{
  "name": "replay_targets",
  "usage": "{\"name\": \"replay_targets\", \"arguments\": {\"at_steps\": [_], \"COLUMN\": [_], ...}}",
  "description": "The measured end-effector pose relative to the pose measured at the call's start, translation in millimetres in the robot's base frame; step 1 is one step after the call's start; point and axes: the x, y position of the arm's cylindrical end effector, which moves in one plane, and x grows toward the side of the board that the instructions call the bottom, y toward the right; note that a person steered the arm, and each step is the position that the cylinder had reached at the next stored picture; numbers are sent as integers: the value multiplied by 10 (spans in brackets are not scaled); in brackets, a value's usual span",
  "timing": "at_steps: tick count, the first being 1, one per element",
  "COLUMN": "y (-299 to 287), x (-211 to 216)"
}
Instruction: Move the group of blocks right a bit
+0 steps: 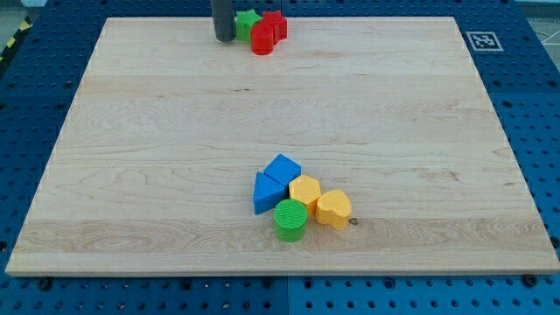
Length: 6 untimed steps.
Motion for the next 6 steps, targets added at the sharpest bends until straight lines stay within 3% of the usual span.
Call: {"name": "replay_targets", "arguments": {"at_steps": [2,6], "y": [-249,433], "x": [-181,-146]}}
